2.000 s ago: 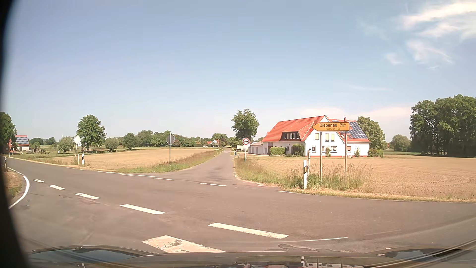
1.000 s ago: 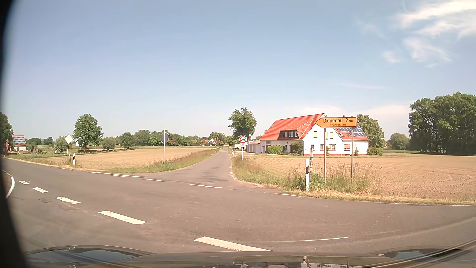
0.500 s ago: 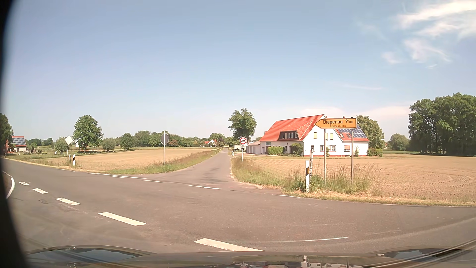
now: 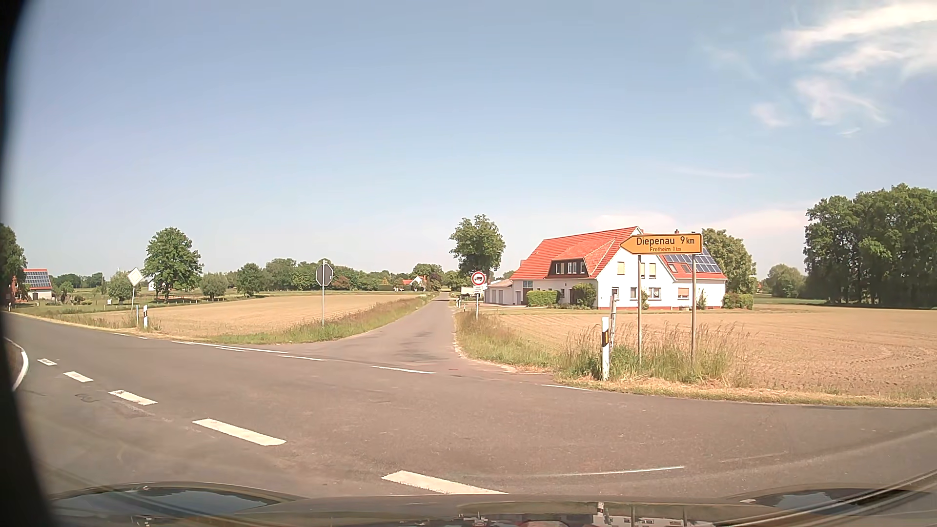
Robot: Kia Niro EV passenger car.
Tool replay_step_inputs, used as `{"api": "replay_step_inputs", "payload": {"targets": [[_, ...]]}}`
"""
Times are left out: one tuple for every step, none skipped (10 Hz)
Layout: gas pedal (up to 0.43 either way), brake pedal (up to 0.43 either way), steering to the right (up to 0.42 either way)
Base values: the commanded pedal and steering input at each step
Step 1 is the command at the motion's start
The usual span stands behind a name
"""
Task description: Follow the waypoints while adhering to traffic rules and regulations
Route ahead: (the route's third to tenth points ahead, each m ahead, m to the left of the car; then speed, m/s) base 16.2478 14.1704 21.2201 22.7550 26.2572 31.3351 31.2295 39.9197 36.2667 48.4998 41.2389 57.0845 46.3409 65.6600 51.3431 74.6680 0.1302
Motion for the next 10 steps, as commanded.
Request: {"api": "replay_step_inputs", "payload": {"targets": [[0.157,0.000,0.021],[0.209,0.000,0.015],[0.268,0.000,-0.004],[0.299,0.000,-0.027],[0.331,0.000,-0.062],[0.339,0.000,-0.095],[0.350,0.000,-0.135],[0.378,0.000,-0.173],[0.378,0.000,-0.201],[0.390,0.000,-0.230]]}}
